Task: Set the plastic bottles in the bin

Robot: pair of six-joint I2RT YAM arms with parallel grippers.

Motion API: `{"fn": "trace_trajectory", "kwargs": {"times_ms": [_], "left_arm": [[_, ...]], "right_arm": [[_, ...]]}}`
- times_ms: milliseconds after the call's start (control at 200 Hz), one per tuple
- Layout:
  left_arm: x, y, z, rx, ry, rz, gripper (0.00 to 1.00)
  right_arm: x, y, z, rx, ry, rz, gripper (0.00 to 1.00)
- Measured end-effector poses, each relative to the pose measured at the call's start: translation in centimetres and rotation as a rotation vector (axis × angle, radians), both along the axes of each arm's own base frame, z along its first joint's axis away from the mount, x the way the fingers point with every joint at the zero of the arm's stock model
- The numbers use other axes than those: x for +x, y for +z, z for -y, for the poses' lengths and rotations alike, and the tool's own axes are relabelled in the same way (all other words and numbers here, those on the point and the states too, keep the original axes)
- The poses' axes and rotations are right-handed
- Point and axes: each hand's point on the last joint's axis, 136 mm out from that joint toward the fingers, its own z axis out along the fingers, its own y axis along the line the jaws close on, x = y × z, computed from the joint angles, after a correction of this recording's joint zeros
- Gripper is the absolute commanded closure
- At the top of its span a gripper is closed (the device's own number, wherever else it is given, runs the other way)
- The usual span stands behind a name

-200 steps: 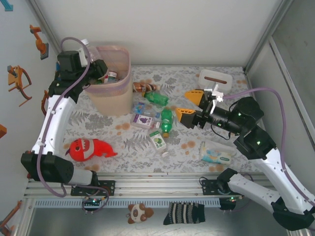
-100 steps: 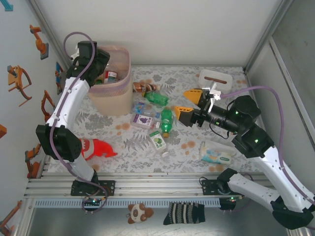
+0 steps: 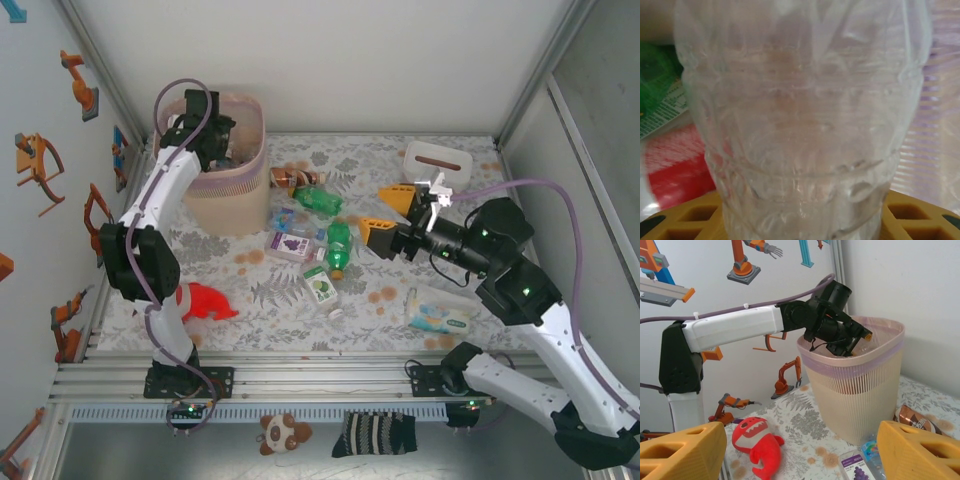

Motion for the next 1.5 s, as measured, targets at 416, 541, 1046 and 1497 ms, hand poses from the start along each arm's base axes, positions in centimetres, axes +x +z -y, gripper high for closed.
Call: {"fn": "trace_trajectory", "kwargs": {"times_ms": [416, 541, 1046, 1497], "left_arm": [[1.8, 1.7, -1.8, -0.13, 0.026, 0.091, 0.14], [1.6, 3.5, -1.4, -0.15, 0.006, 0.135, 0.13], [1.0, 8.8, -0.3, -0.116, -0.119, 0.272, 0.68], [4.4, 3.1, 0.6, -0.081, -0.219, 0.169, 0.73]], "right_arm": [[0.0, -1.0, 0.4, -0.018, -0.018, -0.022, 0.23], [0.0, -1.0, 0.4, -0.018, -0.018, -0.023, 0.23], [0.8, -1.8, -0.3, -0.037, -0.017, -0.046, 0.23], [1.0, -2.1, -0.5, -0.044, -0.015, -0.054, 0.23]]}}
